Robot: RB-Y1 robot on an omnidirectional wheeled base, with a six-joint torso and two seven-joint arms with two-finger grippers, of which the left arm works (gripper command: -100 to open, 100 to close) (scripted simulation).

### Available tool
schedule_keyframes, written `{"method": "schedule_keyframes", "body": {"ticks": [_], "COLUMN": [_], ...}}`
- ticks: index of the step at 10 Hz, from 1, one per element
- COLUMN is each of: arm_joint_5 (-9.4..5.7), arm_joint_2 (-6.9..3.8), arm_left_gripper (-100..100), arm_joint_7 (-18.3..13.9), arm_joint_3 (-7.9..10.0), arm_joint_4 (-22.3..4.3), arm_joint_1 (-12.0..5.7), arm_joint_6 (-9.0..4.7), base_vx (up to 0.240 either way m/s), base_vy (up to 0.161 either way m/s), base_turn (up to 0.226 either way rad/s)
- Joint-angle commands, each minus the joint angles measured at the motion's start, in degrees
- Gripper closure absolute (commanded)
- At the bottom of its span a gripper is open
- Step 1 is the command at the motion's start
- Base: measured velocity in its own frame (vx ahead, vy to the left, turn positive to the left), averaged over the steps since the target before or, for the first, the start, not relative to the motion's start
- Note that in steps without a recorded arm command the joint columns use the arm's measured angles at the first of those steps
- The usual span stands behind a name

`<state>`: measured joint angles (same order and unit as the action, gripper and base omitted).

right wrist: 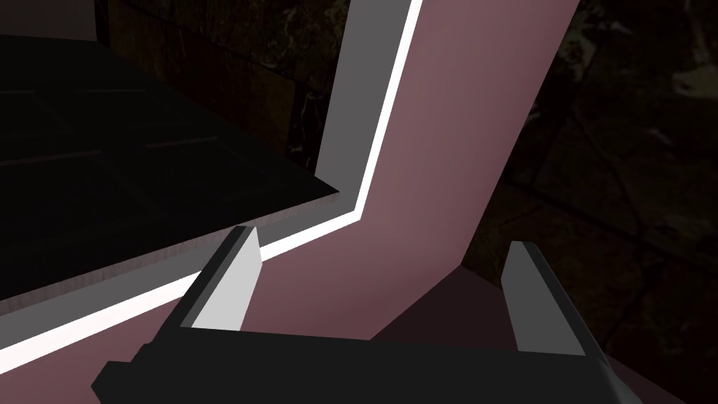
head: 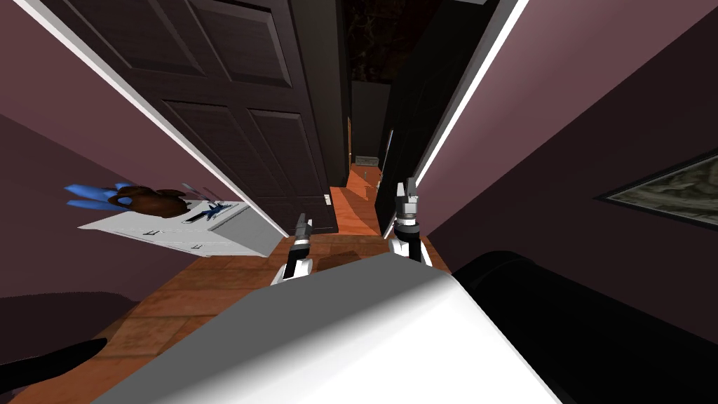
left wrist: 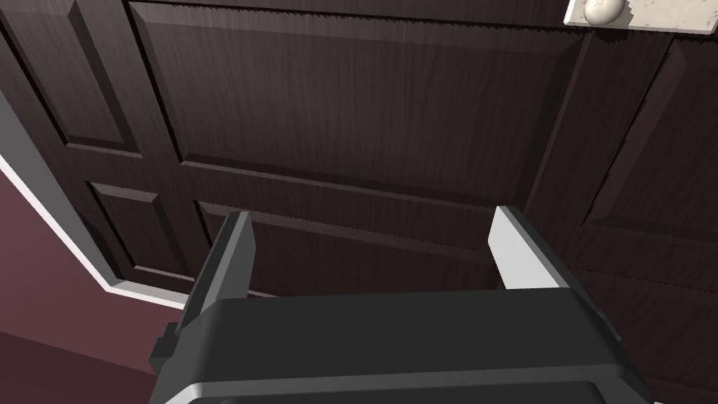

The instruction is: Push the door open

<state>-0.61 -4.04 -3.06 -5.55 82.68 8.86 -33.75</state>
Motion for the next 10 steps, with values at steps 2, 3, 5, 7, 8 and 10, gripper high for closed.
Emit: {"method": "schedule_keyframes", "body": {"ticks": [2, 3, 5, 7, 8, 10], "arm_joint_5": [0.22, 0.43, 0.64, 0.85, 1.05, 1.26], "arm_joint_2": [-0.06, -0.08, -0.07, -0.05, -0.02, 0.01], "arm_left_gripper": [-100, -100, -100, -100, -100, -100], "arm_joint_7": [-0.16, -0.30, -0.44, -0.58, -0.71, -0.85], "arm_joint_3": [-0.10, -0.25, -0.39, -0.54, -0.68, -0.82], "arm_joint_4": [-3.29, -5.65, -7.89, -10.26, -12.56, -14.83], "arm_joint_1": [-1.25, -2.14, -3.01, -3.88, -4.74, -5.60], "arm_joint_6": [-0.76, -1.36, -1.94, -2.52, -3.10, -3.68], "base_vx": [0.052, 0.055, 0.042, 0.064, 0.069, 0.079], "base_vy": [0.027, 0.016, 0.017, 0.021, 0.027, 0.031], "base_turn": [-0.003, -0.003, 0.000, -0.004, -0.001, -0.004]}}
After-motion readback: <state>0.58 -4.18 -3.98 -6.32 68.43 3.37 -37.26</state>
